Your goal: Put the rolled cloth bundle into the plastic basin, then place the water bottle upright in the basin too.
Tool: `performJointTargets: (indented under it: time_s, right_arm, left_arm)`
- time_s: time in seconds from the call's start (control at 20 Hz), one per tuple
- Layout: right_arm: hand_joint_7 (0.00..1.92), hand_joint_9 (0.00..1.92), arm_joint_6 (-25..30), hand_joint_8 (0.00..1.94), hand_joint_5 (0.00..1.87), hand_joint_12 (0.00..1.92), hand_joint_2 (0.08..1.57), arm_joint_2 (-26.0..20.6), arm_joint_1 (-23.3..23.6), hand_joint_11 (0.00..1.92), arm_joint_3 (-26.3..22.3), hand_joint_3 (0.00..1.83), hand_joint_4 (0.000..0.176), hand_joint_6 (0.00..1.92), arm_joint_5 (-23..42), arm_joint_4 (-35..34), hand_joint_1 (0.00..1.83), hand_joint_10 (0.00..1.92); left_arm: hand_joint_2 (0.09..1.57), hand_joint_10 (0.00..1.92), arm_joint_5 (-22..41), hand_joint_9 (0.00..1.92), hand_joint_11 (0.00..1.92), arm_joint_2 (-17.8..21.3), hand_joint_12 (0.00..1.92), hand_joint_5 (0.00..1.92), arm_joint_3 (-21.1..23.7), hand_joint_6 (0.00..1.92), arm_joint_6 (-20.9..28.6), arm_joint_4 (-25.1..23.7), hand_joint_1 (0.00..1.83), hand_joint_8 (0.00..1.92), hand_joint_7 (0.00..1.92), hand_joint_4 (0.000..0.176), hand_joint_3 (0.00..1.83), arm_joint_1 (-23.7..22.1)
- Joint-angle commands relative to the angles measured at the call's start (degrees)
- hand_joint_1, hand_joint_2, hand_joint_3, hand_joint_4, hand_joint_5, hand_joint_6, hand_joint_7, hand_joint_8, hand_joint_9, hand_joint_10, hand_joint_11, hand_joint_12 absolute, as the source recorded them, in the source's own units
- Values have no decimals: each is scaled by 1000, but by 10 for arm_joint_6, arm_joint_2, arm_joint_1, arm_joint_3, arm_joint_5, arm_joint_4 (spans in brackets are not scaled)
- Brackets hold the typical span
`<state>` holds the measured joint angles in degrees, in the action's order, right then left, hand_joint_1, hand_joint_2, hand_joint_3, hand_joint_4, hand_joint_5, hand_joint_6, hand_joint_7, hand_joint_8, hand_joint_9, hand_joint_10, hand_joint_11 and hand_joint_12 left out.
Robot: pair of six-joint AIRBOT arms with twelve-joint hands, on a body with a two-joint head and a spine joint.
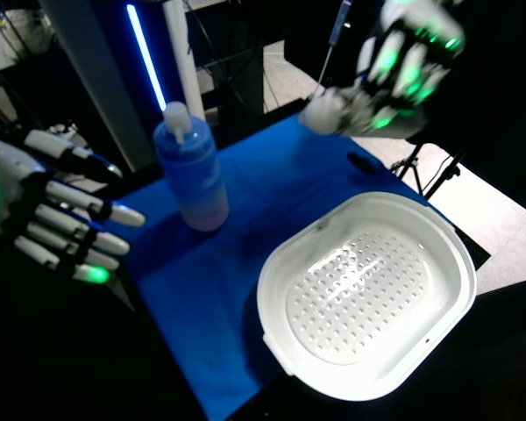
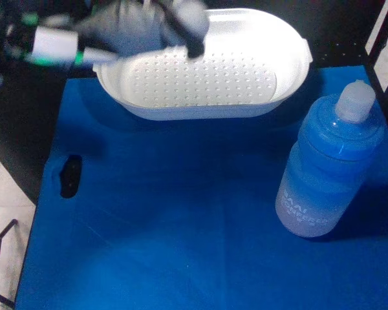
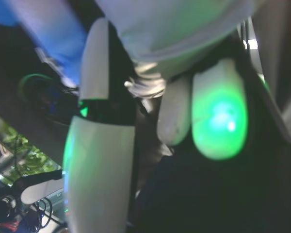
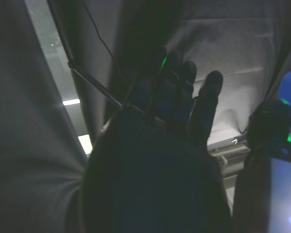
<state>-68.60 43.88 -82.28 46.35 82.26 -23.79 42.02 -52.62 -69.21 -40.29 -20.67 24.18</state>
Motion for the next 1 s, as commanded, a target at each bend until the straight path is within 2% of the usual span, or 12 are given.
performJointTargets:
  time_s: [0.0,0.05,0.1,0.15,0.2,0.3,0.4,0.45,0.55,0.65,0.8,0.95]
  right_arm:
    - [260,269,6,0,351,429,1408,1,7,91,4,6,110,0,69,-2,464,0]
    - [260,266,6,0,348,425,1415,2,7,90,5,6,106,0,69,-2,487,0]
    - [261,262,8,0,346,422,1423,3,7,87,6,5,102,0,69,-2,509,0]
    - [267,265,12,2,345,432,1437,5,7,92,9,5,75,0,69,-2,592,2]
    - [271,273,14,2,339,442,1445,6,7,101,10,6,62,0,69,-2,577,4]
    - [264,275,18,0,327,477,1460,9,7,92,15,3,58,0,69,-2,486,0]
    - [275,296,25,4,321,462,1467,12,7,74,19,2,33,0,69,-2,488,6]
    - [280,306,27,5,319,464,1465,13,7,82,21,1,33,0,69,-2,480,8]
    - [294,317,27,3,320,467,1449,13,7,79,23,0,30,1,69,0,490,4]
    - [295,313,30,2,312,473,1443,15,7,79,26,0,22,0,69,0,476,1]
    - [297,320,33,1,307,484,1447,23,9,102,33,1,12,0,69,3,459,4]
    - [303,330,35,2,301,487,1458,23,11,110,35,3,16,1,69,3,478,4]
  left_arm:
    - [1292,1921,40,1728,1764,-9,1921,1267,-7,1921,2,9,1421,1921,1547,147,3,-22]
    - [1290,1921,18,1688,1746,-27,1921,1228,-24,1921,1,3,1424,1921,1522,131,1,-44]
    - [1175,1921,4,1335,1411,-44,1921,973,-40,1921,-2,3,1508,1921,1162,166,0,-55]
    - [1136,1921,-17,1273,1332,-69,1921,838,-65,1921,-3,4,1627,1921,1074,176,0,-68]
    - [1141,1921,-34,1215,1312,-88,1921,792,-84,1921,-3,6,1629,1921,1004,176,0,-75]
    - [1129,1921,-69,1265,1337,-129,1921,914,-128,1921,-3,13,1653,1921,1105,176,0,-80]
    - [1080,1921,-108,1352,1319,-171,1921,1102,-173,1921,-3,16,1726,1921,1245,174,0,-81]
    - [1078,1921,-136,1385,1348,-195,1921,1107,-201,1921,-3,16,1713,1921,1284,176,0,-81]
    - [1099,1921,-170,1279,1253,-228,1921,961,-244,1921,-3,22,1730,1921,1137,176,0,-81]
    - [1139,1921,-207,1200,1311,-272,1921,755,-300,1921,-1,39,1720,1921,996,176,9,-76]
    - [1159,1921,-239,1204,1322,-307,1921,849,-344,1921,8,43,1733,1921,1041,176,8,-62]
    - [1157,1921,-238,1257,1362,-316,1921,917,-357,1921,30,44,1750,1921,1098,176,5,-50]
